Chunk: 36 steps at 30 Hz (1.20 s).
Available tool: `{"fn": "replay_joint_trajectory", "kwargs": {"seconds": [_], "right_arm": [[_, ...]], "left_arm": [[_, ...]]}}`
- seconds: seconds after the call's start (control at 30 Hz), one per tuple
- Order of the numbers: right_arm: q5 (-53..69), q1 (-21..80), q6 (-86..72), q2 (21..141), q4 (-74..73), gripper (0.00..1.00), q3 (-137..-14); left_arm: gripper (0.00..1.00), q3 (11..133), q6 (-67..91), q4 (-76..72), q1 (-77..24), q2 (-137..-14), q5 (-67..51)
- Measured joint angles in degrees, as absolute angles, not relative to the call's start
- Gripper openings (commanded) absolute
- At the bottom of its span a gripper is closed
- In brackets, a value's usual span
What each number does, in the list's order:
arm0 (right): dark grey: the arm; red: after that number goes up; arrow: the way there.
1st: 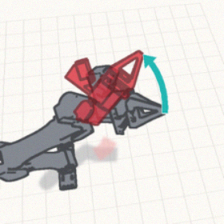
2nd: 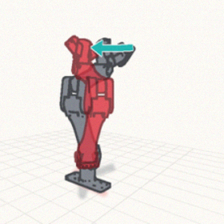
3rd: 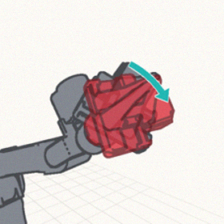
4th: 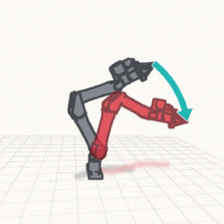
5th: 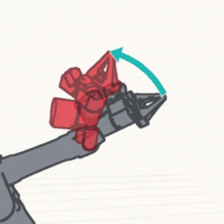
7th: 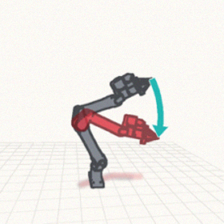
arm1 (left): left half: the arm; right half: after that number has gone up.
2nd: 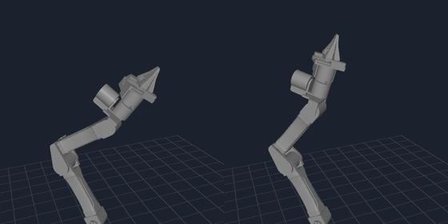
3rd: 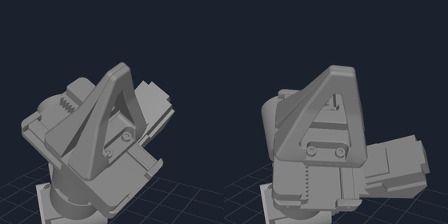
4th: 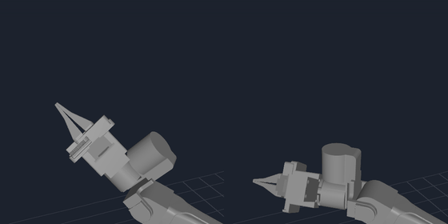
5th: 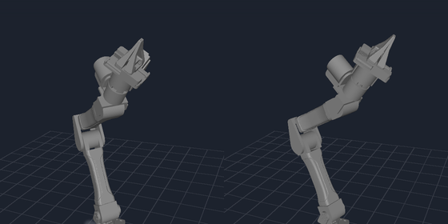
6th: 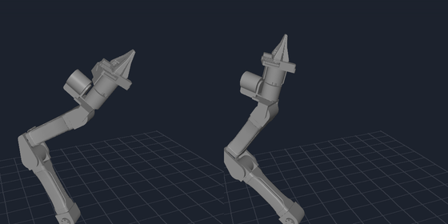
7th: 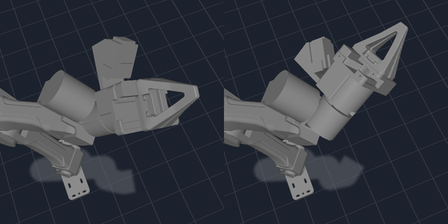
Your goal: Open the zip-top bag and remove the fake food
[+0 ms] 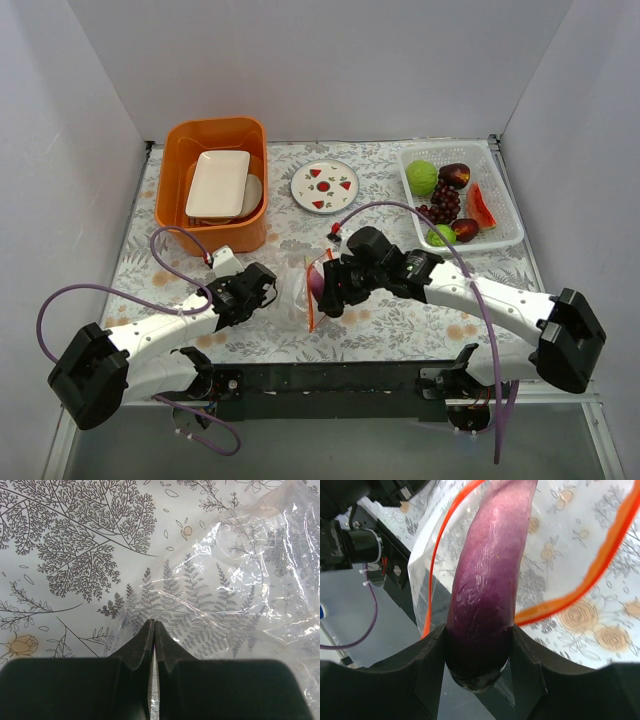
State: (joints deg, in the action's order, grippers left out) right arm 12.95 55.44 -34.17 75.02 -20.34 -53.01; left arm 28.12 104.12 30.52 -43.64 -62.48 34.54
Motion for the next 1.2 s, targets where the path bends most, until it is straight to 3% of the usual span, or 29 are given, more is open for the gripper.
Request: {"fn": "replay_joint_trajectory", "kwargs": {"seconds": [0.7, 0.87, 1.1, 1.2], "right_arm": [[3.92, 55.09, -34.7, 48.69, -47.35, 0.24, -51.66], [-3.99, 53.52, -35.42, 49.65, -48.03, 0.25, -56.42], [-4.73, 27.86, -27.94, 58.81, -40.29, 0.25, -59.55], [-2.24, 17.45, -25.17, 64.05, -35.22, 0.29, -60.53]], "left_arm": [[0.0, 31.86, 101.69, 31.42, -43.29, -60.9, 31.75], [0.07, 33.67, 99.81, 31.42, -43.22, -60.1, 29.8], [0.18, 34.26, 96.62, 31.0, -43.22, -57.12, 25.63], [0.22, 34.26, 95.57, 30.87, -43.22, -55.66, 23.92]]}}
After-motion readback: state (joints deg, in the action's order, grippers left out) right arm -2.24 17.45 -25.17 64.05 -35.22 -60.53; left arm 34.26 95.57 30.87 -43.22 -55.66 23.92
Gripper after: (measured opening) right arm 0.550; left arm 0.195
